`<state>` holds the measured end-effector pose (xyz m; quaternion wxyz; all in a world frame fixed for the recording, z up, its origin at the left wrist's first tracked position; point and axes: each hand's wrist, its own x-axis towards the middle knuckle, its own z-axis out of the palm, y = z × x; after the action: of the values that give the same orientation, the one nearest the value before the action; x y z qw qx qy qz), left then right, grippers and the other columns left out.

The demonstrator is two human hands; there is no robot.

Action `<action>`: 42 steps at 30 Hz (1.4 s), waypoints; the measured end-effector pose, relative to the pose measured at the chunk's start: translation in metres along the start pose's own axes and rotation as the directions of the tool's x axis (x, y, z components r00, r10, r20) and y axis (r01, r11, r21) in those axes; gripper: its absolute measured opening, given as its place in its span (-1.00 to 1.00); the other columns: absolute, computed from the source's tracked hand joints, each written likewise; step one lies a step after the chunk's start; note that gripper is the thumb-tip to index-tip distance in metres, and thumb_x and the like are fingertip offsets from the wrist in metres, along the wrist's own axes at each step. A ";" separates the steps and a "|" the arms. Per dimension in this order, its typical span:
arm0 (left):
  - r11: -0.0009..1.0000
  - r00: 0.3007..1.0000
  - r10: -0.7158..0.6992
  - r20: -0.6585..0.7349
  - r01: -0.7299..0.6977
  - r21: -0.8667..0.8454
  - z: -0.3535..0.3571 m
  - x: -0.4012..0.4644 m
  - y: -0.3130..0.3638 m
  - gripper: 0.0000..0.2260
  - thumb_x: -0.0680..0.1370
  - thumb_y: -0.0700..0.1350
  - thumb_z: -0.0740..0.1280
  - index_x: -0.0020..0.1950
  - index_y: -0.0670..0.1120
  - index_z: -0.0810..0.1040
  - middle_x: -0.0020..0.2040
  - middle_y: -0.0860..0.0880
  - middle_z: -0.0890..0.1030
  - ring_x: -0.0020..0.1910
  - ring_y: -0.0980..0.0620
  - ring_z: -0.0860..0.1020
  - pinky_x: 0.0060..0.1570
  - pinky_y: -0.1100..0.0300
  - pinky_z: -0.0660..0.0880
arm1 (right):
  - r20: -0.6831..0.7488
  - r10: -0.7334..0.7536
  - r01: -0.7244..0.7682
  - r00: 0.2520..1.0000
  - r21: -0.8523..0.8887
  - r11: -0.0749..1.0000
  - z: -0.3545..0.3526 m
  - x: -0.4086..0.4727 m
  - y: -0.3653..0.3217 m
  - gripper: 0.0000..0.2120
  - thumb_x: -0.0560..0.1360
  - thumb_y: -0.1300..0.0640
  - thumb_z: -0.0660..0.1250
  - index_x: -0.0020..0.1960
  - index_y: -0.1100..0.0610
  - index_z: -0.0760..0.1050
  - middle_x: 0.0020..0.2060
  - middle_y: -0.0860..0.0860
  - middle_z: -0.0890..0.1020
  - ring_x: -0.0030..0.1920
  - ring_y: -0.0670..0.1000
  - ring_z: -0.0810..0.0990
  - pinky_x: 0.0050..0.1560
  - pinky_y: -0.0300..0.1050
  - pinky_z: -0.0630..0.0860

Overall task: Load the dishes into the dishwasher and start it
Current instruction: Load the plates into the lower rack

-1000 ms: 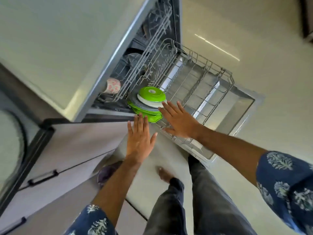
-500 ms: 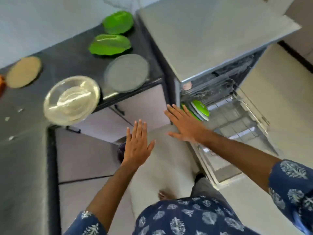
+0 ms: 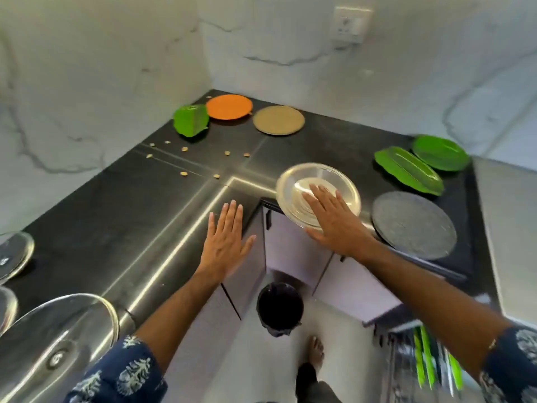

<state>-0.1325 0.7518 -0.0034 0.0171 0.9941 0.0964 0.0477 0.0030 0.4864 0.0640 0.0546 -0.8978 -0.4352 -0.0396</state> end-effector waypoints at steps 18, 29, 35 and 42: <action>0.860 0.863 -0.505 0.004 0.503 -0.087 0.085 0.156 -0.168 -0.32 0.63 0.28 -0.16 0.65 -0.08 -0.04 0.65 -0.03 -0.04 0.63 0.00 -0.10 0.58 -0.17 -0.10 | 0.131 -0.260 0.207 0.957 0.321 0.924 0.115 0.472 -0.006 -0.38 0.58 0.06 0.32 0.53 0.26 0.19 0.43 0.25 0.31 0.42 0.28 0.30 0.42 0.09 0.21; 0.848 0.852 -0.524 0.016 0.523 -0.087 0.086 0.156 -0.172 -0.39 0.68 0.23 -0.04 0.66 -0.01 -0.07 0.66 0.02 -0.06 0.62 0.07 -0.16 0.59 -0.14 -0.07 | 0.247 -0.015 -0.098 0.969 0.440 0.893 0.147 0.601 -0.059 -0.66 0.56 -0.13 0.22 0.24 0.02 0.53 0.22 0.16 0.60 0.26 0.24 0.52 0.24 0.07 0.44; 0.846 0.852 -0.524 0.013 0.522 -0.112 0.085 0.156 -0.172 -0.39 0.68 0.21 -0.01 0.66 -0.02 -0.04 0.66 0.02 -0.05 0.63 0.08 -0.14 0.59 -0.15 -0.05 | 0.289 0.355 -0.454 0.889 0.656 0.603 0.155 0.607 -0.071 -0.69 0.42 0.07 0.52 0.12 0.14 0.64 0.08 0.13 0.68 0.11 0.15 0.65 0.07 -0.07 0.55; 0.855 0.861 -0.509 -0.002 0.505 -0.119 0.085 0.156 -0.172 -0.40 0.67 0.20 -0.07 0.65 -0.04 -0.02 0.66 -0.01 -0.02 0.63 0.03 -0.10 0.58 -0.18 -0.01 | 0.514 0.401 -0.380 0.758 0.848 -0.370 0.136 0.606 -0.066 -0.47 0.38 0.46 0.40 0.26 0.24 0.27 0.04 0.24 0.56 -0.05 0.28 0.67 -0.20 0.23 0.67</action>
<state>-0.0046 0.9482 -0.0811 0.0842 0.9300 0.3521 0.0633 0.3294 1.0159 0.0053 0.7218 -0.6139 0.0386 0.3173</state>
